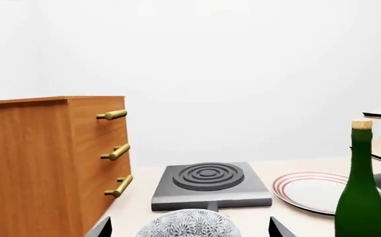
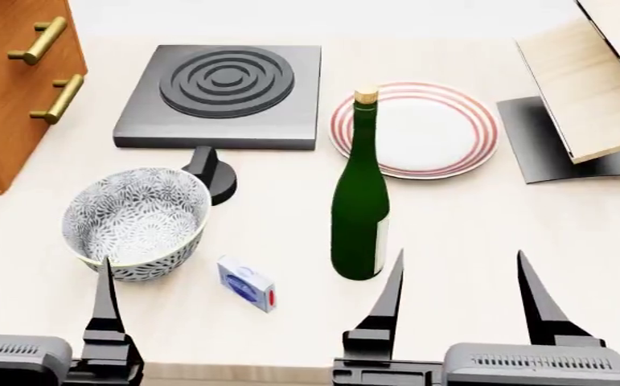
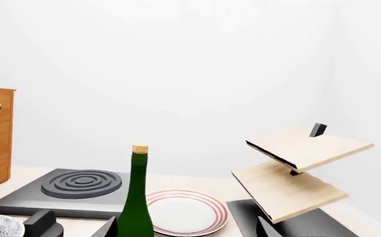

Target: Put the bowl on the top of the cabinet.

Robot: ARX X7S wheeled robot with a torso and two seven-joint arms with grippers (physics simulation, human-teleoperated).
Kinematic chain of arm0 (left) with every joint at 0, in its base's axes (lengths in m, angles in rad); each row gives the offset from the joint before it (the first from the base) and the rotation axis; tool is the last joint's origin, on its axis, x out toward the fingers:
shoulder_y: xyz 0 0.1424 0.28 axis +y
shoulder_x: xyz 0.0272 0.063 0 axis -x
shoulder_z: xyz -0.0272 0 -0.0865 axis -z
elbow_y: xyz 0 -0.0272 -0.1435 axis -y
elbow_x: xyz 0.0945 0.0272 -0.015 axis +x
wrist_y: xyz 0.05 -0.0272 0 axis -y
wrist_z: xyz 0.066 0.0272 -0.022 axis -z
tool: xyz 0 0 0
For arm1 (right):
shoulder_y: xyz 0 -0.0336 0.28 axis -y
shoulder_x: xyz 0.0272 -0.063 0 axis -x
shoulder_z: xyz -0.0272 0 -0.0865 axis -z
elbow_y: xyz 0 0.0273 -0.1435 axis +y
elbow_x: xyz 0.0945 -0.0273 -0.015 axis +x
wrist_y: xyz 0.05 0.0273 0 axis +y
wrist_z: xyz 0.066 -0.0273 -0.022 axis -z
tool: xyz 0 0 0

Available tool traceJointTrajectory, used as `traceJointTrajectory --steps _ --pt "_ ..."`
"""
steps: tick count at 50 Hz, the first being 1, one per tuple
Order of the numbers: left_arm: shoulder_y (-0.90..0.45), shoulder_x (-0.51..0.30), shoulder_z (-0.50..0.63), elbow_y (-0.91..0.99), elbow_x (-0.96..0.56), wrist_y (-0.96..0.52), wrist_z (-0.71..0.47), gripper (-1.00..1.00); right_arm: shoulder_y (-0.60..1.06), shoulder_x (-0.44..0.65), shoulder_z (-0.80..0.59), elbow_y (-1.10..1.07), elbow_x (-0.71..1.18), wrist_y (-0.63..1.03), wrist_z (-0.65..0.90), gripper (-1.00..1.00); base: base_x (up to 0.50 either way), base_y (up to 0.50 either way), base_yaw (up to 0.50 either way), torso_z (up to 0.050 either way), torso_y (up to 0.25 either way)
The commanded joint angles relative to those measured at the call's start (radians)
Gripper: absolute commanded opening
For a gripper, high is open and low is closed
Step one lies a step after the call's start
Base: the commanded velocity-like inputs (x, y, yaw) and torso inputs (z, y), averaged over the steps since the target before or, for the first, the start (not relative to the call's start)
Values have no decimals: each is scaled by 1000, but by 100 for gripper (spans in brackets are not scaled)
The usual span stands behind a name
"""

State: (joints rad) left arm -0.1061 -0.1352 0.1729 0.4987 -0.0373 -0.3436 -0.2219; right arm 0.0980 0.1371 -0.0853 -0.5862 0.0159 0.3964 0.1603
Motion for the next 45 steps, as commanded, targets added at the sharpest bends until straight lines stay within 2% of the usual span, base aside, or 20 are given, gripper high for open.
traceJointTrajectory --steps 1,7,15,37,45 --pt "-1 -9 1 12 -13 -4 -13 100 -4 8 -4 1 23 -14 5 100 0 500 0 0 0" --pt "7 -14 2 17 -20 3 -18 100 -10 12 -13 -6 19 -22 14 100 0 500 0 0 0" --pt "7 -22 5 41 -30 -15 -23 100 -3 14 -11 0 27 -22 24 100 0 50 0 0 0" --pt "4 -36 9 44 -50 -15 -40 100 -3 28 -24 19 32 -34 48 100 0 500 0 0 0" --pt "5 -41 9 44 -57 -10 -45 100 1 30 -29 21 39 -29 55 100 0 33 0 0 0"
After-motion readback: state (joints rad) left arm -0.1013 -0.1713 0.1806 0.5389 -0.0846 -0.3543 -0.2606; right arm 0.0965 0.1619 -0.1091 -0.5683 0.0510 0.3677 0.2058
